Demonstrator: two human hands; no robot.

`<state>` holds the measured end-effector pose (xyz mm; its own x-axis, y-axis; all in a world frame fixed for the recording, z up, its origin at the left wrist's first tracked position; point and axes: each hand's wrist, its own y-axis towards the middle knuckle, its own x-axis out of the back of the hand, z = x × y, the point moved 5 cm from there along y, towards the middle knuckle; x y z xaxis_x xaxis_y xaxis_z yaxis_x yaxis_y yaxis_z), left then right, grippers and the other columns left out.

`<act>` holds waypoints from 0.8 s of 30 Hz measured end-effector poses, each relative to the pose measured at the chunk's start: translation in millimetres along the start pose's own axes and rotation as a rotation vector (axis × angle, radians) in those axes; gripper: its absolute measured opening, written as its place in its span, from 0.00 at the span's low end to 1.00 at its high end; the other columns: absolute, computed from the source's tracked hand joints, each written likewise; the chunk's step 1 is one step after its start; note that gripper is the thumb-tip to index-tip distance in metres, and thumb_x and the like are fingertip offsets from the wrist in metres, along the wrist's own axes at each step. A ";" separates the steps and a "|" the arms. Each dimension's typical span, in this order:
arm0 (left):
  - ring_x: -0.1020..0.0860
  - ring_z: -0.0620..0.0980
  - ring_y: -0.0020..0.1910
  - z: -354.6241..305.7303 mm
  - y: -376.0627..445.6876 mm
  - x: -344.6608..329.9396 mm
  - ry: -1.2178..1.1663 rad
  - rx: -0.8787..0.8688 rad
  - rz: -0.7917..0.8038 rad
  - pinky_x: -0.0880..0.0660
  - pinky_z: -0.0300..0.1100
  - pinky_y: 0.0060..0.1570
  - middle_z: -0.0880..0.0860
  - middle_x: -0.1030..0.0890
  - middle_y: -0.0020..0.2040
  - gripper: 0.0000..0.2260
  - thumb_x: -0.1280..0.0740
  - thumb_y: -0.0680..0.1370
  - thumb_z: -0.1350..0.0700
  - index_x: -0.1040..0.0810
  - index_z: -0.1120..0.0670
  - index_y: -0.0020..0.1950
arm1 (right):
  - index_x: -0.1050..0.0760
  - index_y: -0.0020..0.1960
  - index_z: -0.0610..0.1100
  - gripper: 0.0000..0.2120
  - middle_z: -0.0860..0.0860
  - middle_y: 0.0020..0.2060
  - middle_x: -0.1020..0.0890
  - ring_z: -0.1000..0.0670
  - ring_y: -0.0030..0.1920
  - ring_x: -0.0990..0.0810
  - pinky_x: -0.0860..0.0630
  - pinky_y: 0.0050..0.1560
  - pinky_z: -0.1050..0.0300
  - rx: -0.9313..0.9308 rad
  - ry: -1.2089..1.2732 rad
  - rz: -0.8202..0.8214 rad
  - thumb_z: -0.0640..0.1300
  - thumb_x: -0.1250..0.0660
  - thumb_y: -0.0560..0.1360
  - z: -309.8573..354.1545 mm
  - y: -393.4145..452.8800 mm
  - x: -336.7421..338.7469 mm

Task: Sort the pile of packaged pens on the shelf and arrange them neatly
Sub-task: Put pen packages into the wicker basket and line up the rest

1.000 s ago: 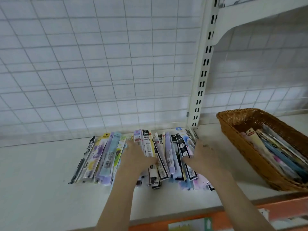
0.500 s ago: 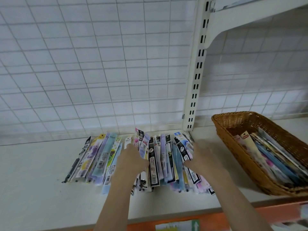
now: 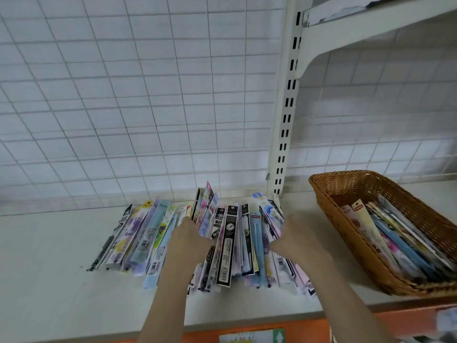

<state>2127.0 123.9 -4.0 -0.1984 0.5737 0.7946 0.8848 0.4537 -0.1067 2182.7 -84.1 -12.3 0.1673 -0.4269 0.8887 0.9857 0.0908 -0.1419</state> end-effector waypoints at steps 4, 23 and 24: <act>0.36 0.46 0.30 -0.9 -4.8 4.3 -0.047 0.007 -0.041 0.42 0.39 0.27 0.51 0.35 0.34 0.09 0.38 0.75 0.64 0.39 0.60 0.47 | 0.36 0.44 0.44 0.11 0.51 0.35 0.32 0.53 0.30 0.32 0.36 0.27 0.61 0.003 0.039 0.014 0.37 0.34 0.69 -2.5 2.9 11.1; 0.25 0.59 0.34 -29.3 -17.4 23.4 -0.417 -0.107 -0.166 0.24 0.56 0.37 0.55 0.32 0.34 0.11 0.38 0.76 0.63 0.39 0.54 0.39 | 0.37 0.54 0.41 0.16 0.39 0.46 0.22 0.40 0.44 0.22 0.22 0.40 0.47 0.283 0.443 -0.307 0.41 0.32 0.72 0.9 -7.5 97.5; 0.23 0.59 0.34 -33.4 -20.4 20.0 -0.432 -0.105 -0.144 0.25 0.49 0.33 0.57 0.31 0.35 0.08 0.38 0.75 0.63 0.37 0.56 0.41 | 0.36 0.54 0.40 0.17 0.39 0.46 0.22 0.40 0.42 0.22 0.22 0.38 0.48 0.273 0.457 -0.319 0.42 0.32 0.72 -6.0 -10.2 107.5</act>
<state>2119.0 103.3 34.0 -0.4601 0.7514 0.4730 0.8689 0.4907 0.0656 2190.8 -136.3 82.1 -0.0834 -0.8074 0.5841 0.9581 0.0963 0.2698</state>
